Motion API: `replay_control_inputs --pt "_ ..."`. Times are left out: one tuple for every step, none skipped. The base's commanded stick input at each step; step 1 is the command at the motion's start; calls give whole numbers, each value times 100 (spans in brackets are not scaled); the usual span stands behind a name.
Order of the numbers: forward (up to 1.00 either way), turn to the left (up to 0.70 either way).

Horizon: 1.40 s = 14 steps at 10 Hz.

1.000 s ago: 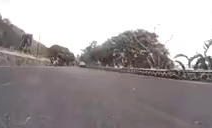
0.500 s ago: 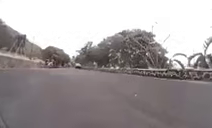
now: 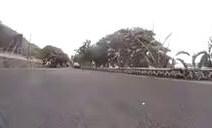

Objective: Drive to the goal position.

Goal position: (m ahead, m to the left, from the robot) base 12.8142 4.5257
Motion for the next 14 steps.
replay_control_inputs --pt "100 0" --pt "100 0" --pt "100 0" --pt "100 0" --pt "100 0" --pt "100 0" --pt "100 0" --pt "100 0" --pt "100 0" --pt "100 0" --pt "100 0" --pt "100 0" --pt "100 0" --pt "100 0"
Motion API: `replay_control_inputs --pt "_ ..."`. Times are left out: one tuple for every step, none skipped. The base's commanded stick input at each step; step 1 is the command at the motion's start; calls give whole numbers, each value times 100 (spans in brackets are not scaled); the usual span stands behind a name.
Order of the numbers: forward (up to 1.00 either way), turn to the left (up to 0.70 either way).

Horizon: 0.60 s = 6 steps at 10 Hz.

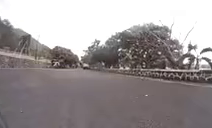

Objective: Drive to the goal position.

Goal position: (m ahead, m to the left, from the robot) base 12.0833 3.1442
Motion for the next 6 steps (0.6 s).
replay_control_inputs --pt "100 0" --pt "100 0" --pt "100 0" --pt "100 0" --pt "100 0" --pt "100 0"
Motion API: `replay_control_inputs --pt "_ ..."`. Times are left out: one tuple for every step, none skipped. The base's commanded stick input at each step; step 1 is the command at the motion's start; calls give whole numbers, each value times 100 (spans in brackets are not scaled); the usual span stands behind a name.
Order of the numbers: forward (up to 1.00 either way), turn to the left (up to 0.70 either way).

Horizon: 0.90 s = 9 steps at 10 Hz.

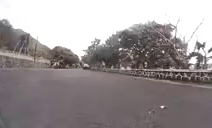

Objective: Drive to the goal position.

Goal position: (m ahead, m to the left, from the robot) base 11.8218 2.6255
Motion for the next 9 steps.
replay_control_inputs --pt "100 0" --pt "100 0" --pt "100 27" --pt "100 27" --pt "100 27" --pt "100 19" --pt "100 8" --pt "100 0" --pt "100 0"
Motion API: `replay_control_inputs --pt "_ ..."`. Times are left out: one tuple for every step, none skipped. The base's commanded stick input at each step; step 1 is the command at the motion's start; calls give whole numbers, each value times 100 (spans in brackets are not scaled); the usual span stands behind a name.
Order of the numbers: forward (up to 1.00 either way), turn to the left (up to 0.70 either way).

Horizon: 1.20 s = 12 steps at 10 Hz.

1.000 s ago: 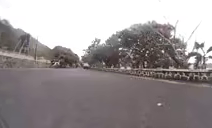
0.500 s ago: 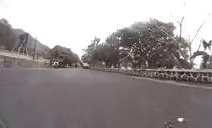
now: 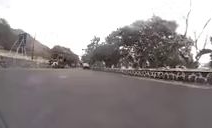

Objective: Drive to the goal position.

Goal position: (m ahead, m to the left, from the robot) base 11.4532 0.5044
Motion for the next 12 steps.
replay_control_inputs --pt "100 27" --pt "100 27" --pt "100 27" --pt "100 27" --pt "100 27" --pt "100 27" --pt "100 27" --pt "100 0" --pt "100 0" --pt "100 0" --pt "100 0" --pt "100 0"
